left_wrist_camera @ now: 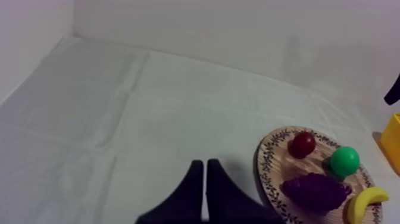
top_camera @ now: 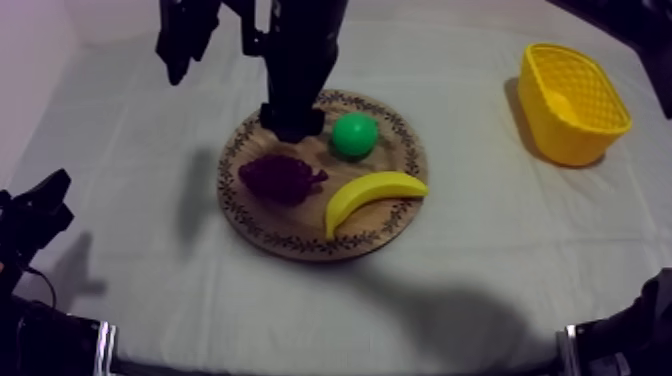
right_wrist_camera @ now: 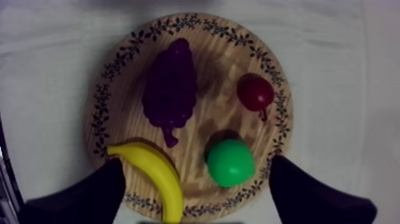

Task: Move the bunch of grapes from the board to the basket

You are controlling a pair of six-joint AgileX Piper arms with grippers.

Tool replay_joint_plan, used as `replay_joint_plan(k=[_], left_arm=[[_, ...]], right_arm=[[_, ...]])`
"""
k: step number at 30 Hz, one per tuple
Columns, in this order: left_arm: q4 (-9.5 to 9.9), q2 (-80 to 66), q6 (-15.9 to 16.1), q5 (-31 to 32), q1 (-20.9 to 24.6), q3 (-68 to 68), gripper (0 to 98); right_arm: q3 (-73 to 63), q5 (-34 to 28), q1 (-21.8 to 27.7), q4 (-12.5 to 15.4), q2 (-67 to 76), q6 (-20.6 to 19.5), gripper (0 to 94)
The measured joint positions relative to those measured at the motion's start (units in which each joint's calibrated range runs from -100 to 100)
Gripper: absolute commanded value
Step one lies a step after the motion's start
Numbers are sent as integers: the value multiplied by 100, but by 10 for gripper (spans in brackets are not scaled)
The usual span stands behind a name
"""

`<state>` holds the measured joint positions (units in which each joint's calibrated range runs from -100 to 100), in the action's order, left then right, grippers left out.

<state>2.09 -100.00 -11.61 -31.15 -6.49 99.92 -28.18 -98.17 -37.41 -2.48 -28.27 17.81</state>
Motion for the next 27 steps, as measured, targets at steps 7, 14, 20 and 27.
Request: replay_joint_plan(k=[7,14,20,27], left_arm=[[0,0,0,0,0,0,1],[0,0,0,0,0,0,1],[0,0,0,0,0,0,1],[0,0,0,0,0,0,1]], right_arm=[[77,192,42,342,-304,68,739],[182,569,46,570,-641,66,733],[125,824,59,717,-1043,55,727],[-183,1025,93,739,-1580,48,719]])
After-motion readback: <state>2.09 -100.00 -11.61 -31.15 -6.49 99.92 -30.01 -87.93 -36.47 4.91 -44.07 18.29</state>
